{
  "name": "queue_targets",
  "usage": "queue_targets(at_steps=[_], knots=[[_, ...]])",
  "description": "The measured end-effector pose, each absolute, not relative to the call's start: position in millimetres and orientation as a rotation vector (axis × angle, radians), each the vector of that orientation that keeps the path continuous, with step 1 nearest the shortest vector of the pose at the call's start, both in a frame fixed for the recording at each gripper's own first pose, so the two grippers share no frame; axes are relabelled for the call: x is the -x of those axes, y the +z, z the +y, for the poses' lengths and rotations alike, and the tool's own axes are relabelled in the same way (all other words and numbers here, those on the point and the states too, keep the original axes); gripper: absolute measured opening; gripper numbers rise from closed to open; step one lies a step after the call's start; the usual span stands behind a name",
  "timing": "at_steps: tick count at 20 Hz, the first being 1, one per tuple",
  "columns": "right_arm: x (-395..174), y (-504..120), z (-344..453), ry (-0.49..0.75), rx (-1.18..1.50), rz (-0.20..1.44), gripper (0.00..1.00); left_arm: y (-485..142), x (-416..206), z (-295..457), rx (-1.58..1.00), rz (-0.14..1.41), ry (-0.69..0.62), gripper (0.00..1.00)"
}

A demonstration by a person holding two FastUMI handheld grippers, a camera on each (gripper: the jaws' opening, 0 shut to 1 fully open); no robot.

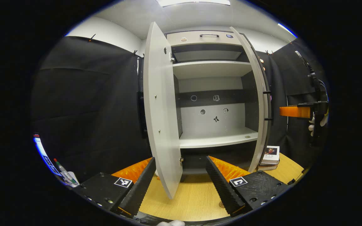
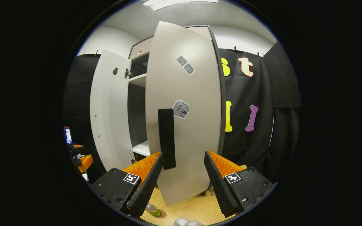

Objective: Grasp the bottle in the cabinet with the left hand and place it on the coaster, then close the right door with the right hand and the left door with the left hand.

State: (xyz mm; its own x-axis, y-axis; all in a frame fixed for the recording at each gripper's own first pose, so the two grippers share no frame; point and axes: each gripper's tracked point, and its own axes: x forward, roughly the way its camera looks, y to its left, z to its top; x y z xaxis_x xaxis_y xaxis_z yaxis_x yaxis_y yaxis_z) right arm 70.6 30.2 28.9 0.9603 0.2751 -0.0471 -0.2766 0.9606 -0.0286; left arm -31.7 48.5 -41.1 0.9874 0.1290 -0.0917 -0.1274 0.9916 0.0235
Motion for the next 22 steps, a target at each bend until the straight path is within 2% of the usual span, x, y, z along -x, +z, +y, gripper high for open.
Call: queue_targets(at_steps=[9,22], knots=[[-39.4,7.8,44.7,0.246,0.059,0.083,0.81,-40.7,28.7,85.1,-0.019,0.067,0.113,0.96],[14.9,-47.5,44.3,0.201,0.005,0.193,0.81,2.0,-16.6,226.6,-0.028,-0.012,0.265,0.96]])
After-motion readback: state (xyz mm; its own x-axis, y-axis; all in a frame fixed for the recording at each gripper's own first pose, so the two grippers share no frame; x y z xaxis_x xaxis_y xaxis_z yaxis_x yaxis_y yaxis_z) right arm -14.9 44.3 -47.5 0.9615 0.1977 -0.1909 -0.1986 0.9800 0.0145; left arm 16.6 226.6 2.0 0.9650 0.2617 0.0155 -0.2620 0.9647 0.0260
